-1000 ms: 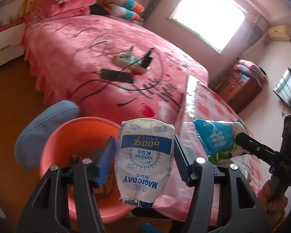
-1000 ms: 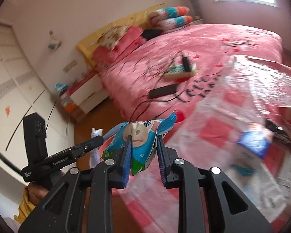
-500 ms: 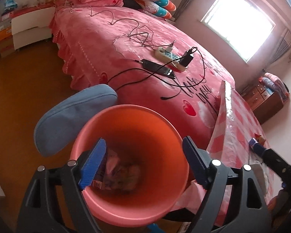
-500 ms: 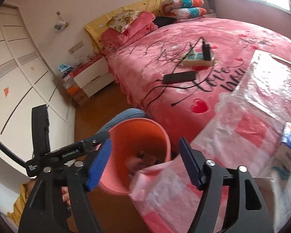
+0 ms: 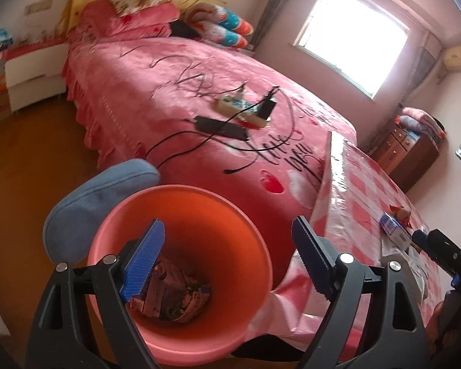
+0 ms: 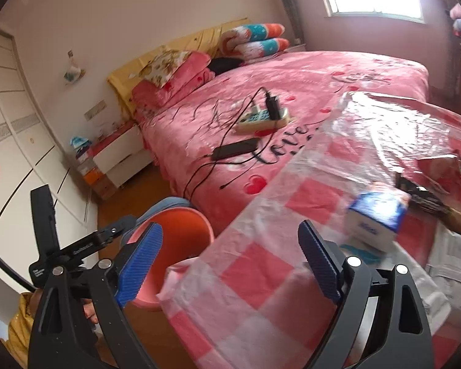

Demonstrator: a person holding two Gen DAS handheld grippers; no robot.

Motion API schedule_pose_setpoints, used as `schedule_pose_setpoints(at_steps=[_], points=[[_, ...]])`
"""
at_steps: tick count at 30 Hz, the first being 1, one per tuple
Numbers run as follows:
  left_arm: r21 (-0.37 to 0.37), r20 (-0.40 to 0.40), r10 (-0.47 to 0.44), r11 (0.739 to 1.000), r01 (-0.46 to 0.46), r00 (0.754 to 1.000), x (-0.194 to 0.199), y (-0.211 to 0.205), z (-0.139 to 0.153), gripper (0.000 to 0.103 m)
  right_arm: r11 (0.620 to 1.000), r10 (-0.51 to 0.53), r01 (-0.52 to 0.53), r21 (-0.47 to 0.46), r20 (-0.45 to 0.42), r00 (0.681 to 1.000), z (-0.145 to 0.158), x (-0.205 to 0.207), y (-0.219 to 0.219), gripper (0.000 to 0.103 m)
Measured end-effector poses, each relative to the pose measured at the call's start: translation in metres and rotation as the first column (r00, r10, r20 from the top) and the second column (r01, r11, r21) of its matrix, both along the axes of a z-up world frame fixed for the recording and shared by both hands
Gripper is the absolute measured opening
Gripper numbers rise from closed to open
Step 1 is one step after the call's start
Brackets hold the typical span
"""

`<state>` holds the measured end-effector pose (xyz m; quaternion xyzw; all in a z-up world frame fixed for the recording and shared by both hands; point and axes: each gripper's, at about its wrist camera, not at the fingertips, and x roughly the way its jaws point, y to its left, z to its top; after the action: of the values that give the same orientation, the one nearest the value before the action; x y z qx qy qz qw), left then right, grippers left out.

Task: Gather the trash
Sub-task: 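Move both grippers back over the trash on the table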

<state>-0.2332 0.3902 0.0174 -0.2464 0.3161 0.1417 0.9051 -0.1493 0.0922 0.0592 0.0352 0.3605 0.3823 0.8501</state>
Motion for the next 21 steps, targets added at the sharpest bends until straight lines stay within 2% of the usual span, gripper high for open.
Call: schedule_pose_setpoints(at_steps=[8, 12, 21], points=[[0.028, -0.042, -0.072, 0.997, 0.073, 0.997, 0.014, -0.037, 0.013, 0.085, 0.998, -0.059, 0.056, 0.028, 0.120, 0.991, 0.015, -0.007, -0.035, 0.098], [0.014, -0.056, -0.090, 0.996, 0.091, 0.994, 0.016, -0.049, 0.018, 0.085, 0.997, -0.081, 0.078, 0.027, 0.166, 0.983, 0.018, -0.009, -0.049, 0.098], [0.001, -0.064, -0.134, 0.991, 0.134, 0.989, 0.023, -0.077, 0.026, 0.085, 0.990, -0.138, 0.133, 0.039, 0.165, 0.977, 0.013, -0.003, -0.080, 0.098]])
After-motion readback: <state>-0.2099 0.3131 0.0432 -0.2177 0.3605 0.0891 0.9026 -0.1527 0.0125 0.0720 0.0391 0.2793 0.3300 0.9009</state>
